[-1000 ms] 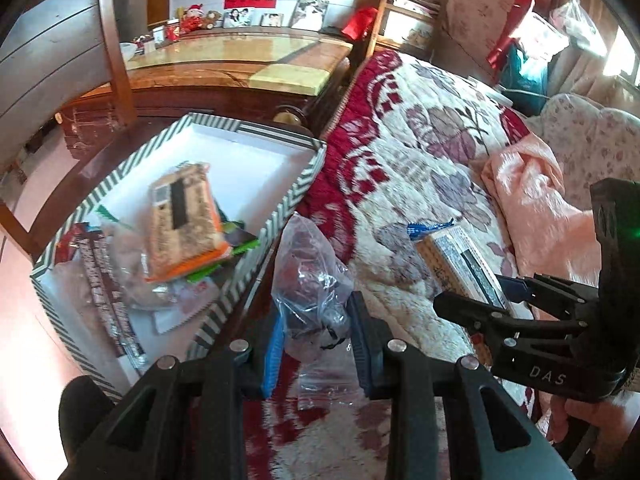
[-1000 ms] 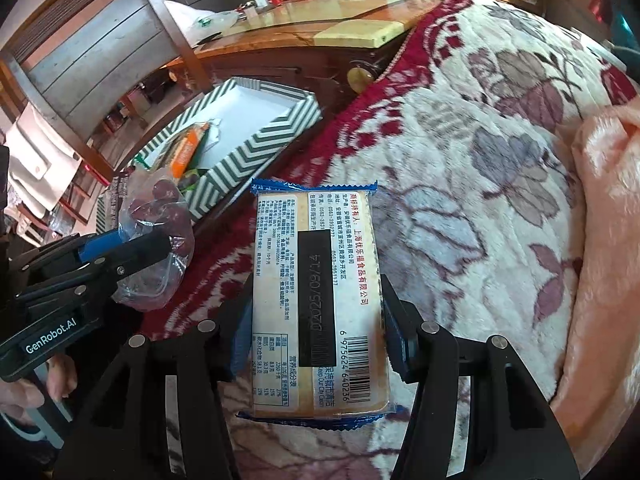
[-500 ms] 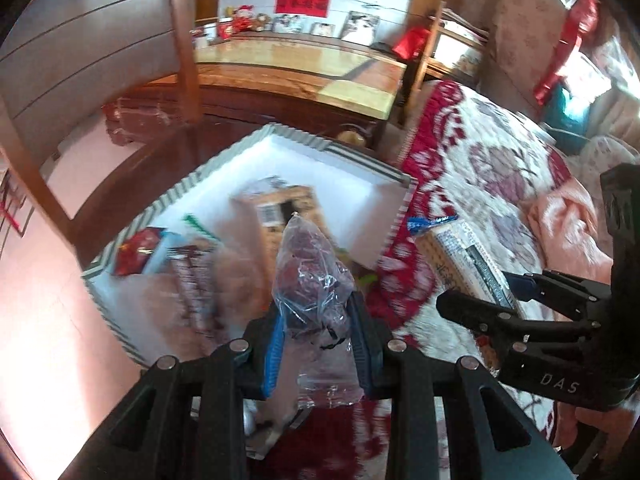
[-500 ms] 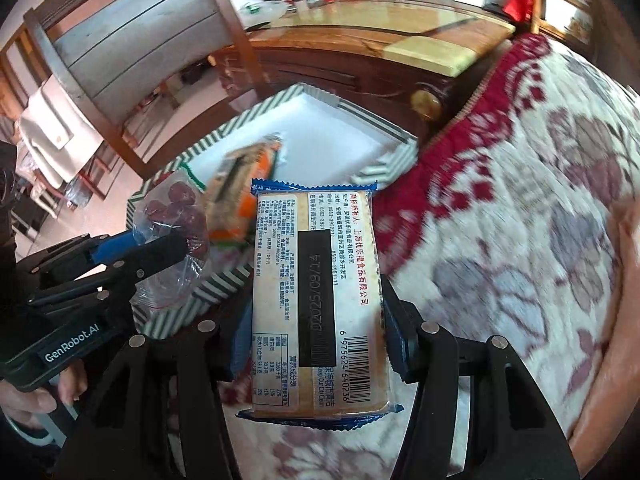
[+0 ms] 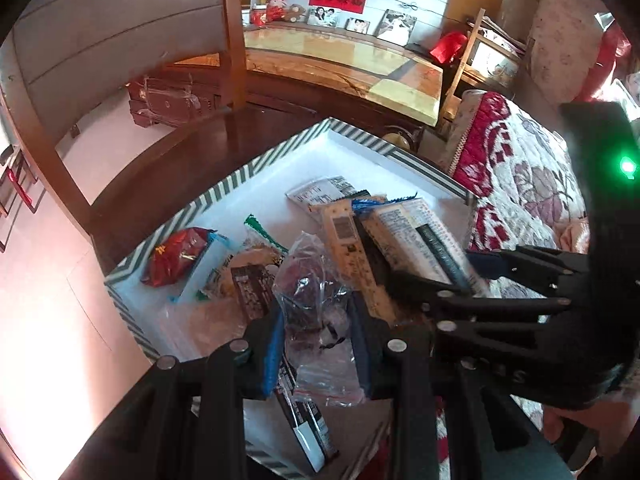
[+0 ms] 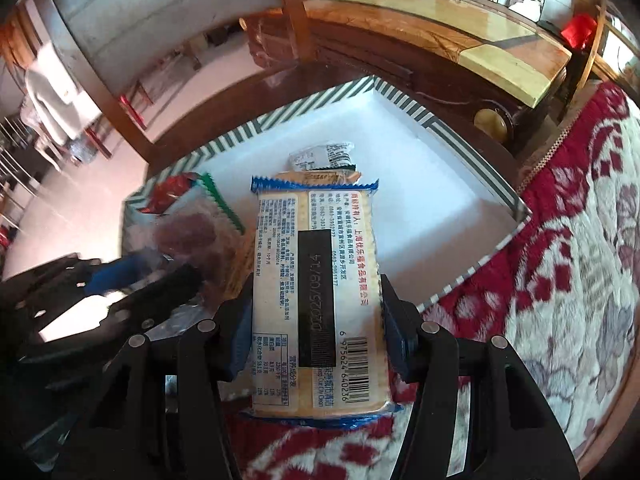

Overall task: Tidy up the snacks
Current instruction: 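Open both grippers to drop the candy bag and white-blue packet into the box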

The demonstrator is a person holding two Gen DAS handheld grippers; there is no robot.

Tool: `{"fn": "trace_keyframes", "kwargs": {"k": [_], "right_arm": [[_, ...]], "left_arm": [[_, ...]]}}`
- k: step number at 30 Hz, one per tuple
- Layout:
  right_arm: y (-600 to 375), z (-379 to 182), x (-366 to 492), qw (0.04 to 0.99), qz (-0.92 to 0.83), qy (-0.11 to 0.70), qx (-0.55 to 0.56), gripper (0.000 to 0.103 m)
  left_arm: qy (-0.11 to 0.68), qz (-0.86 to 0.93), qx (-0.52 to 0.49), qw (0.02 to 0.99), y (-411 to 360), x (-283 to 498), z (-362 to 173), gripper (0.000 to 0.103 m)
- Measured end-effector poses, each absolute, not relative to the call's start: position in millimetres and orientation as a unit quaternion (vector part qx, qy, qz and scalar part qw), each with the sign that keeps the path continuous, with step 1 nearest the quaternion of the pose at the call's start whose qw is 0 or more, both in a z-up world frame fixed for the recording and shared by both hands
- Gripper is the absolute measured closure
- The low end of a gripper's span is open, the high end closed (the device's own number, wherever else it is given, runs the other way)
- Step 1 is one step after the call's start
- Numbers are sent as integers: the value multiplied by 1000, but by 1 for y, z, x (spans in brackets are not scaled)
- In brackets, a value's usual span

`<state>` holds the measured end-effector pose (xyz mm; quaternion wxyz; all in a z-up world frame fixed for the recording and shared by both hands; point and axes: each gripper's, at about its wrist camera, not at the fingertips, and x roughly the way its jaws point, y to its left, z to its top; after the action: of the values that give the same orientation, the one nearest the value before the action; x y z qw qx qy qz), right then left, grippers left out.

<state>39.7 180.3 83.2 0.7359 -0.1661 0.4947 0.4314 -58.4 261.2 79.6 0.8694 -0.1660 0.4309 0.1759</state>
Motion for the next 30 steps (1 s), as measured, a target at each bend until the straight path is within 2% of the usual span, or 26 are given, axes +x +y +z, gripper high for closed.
{"fn": "trace_keyframes", "kwargs": {"k": [10, 13, 17, 23, 30], "right_arm": [[213, 70, 69, 724, 434, 519, -136, 49], [210, 71, 71, 722, 432, 528, -117, 47], [196, 73, 74, 726, 427, 534, -77, 42], [173, 98, 67, 741, 426, 517, -54, 41], [121, 115, 43, 777, 403, 482, -44, 41]], "left_arm": [[435, 196, -178, 861, 286, -41, 73, 70], [433, 200, -178, 861, 286, -43, 74, 65], [422, 214, -181, 862, 285, -51, 78, 29], [382, 225, -155, 883, 269, -64, 98, 13], [363, 227, -140, 893, 248, -77, 109, 4]]}}
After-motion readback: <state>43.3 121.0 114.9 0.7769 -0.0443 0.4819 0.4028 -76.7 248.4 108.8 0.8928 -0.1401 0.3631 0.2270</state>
